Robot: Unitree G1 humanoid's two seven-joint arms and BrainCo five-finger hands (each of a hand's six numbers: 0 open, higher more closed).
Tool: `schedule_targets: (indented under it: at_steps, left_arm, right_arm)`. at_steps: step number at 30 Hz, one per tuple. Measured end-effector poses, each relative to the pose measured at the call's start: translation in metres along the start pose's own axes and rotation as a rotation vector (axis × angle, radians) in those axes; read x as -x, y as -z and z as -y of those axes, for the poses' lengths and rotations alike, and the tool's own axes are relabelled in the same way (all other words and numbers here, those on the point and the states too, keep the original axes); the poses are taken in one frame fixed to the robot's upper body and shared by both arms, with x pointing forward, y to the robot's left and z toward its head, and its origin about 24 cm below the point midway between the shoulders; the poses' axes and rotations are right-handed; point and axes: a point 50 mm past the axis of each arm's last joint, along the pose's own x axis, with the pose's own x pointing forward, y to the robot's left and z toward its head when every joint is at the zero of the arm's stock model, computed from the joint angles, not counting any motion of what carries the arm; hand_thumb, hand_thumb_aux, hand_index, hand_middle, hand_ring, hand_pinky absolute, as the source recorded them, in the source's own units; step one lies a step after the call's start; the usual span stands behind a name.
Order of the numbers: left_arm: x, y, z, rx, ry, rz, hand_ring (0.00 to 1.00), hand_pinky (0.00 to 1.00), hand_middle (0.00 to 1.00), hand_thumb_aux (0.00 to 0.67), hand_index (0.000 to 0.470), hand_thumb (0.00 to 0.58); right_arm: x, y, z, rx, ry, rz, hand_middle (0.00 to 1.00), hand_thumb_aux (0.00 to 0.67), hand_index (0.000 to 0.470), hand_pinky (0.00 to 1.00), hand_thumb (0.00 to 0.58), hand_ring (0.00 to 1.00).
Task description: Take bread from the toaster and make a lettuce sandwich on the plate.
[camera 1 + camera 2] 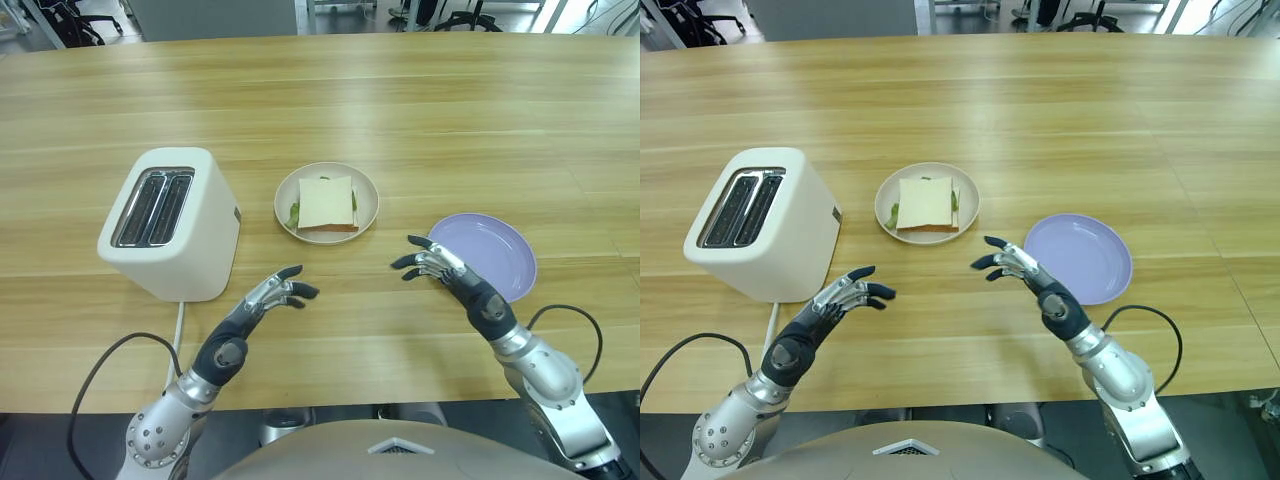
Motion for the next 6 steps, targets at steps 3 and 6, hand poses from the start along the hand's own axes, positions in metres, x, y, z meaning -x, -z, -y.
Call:
schedule_targets:
  at_steps: [3,6]
  left_arm:
    - [0.0036,-0.0005,0.0031,0.010,-0.028,0.007,0.00,0.00,0.00,0.000,0.000,0.000]
    - [0.0043,-0.0001,0.0052,0.006,-0.019,0.004,0.00,0.00,0.00,0.000,0.000,0.000]
  right_arm:
    - [0.0029,0.0009,-0.0024,-0.032,0.009,0.007,0.00,0.000,0.000,0.00,0.000,0.00]
    - [0.0062,0.0016,-0.0089,-0.063,0.020,0.028,0.00,0.000,0.000,0.00,0.000,0.00]
